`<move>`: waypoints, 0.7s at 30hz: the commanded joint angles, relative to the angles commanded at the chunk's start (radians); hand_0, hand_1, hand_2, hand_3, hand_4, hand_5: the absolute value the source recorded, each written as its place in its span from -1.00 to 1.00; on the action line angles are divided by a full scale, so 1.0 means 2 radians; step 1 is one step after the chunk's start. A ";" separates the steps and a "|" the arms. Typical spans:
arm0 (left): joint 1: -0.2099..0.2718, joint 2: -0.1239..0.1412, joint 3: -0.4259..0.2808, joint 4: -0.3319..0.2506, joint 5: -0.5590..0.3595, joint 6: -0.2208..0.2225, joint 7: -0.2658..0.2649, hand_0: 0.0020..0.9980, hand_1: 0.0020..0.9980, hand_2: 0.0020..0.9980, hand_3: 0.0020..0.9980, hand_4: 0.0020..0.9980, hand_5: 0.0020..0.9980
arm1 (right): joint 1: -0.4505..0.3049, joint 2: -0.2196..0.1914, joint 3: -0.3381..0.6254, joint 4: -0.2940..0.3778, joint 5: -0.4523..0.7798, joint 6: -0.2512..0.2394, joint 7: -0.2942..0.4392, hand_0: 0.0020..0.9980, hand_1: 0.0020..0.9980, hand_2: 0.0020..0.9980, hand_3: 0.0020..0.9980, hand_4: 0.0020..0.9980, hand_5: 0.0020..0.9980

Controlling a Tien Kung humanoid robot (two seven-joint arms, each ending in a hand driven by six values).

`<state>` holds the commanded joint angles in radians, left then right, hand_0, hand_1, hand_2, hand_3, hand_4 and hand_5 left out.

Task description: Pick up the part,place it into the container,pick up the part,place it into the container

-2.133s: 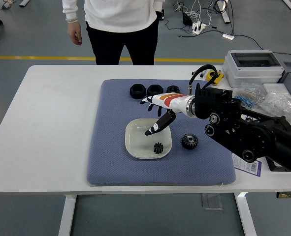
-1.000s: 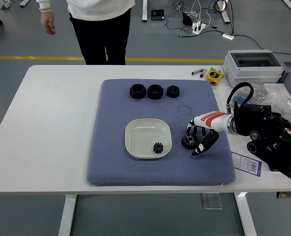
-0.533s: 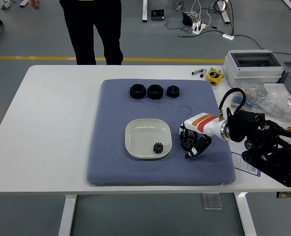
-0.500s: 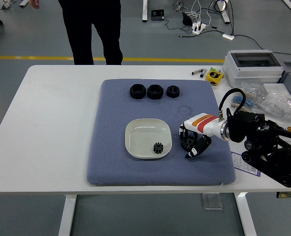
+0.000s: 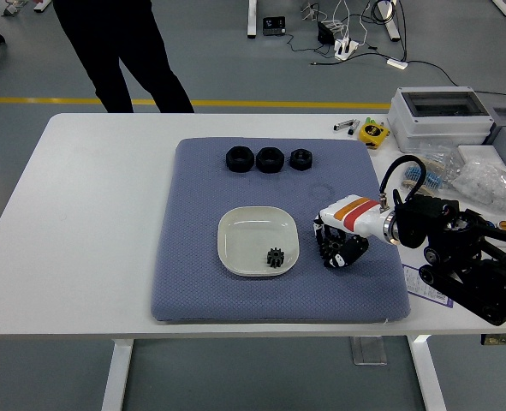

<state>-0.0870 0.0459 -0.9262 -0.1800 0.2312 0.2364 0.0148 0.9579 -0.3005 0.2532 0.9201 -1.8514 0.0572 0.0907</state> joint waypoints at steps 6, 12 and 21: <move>-0.002 0.000 0.002 0.000 -0.004 0.000 -0.001 0.49 0.36 0.36 0.14 0.31 0.20 | 0.002 0.000 -0.005 -0.006 -0.001 0.004 -0.004 -0.52 -0.21 0.04 0.04 0.65 -0.38; -0.002 0.000 0.003 0.000 -0.005 0.000 -0.001 0.48 0.36 0.36 0.14 0.30 0.19 | 0.004 0.002 -0.006 -0.012 0.002 0.009 -0.006 -0.51 -0.20 0.04 0.02 0.59 -0.44; -0.002 -0.001 0.004 0.000 -0.006 0.000 -0.001 0.48 0.36 0.36 0.14 0.30 0.19 | 0.004 0.003 -0.010 -0.016 0.005 0.021 -0.002 -0.48 -0.22 -0.03 -0.10 0.05 -0.85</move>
<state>-0.0909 0.0449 -0.9186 -0.1800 0.2189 0.2361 0.0137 0.9650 -0.2941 0.2335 0.8878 -1.8423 0.0994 0.0861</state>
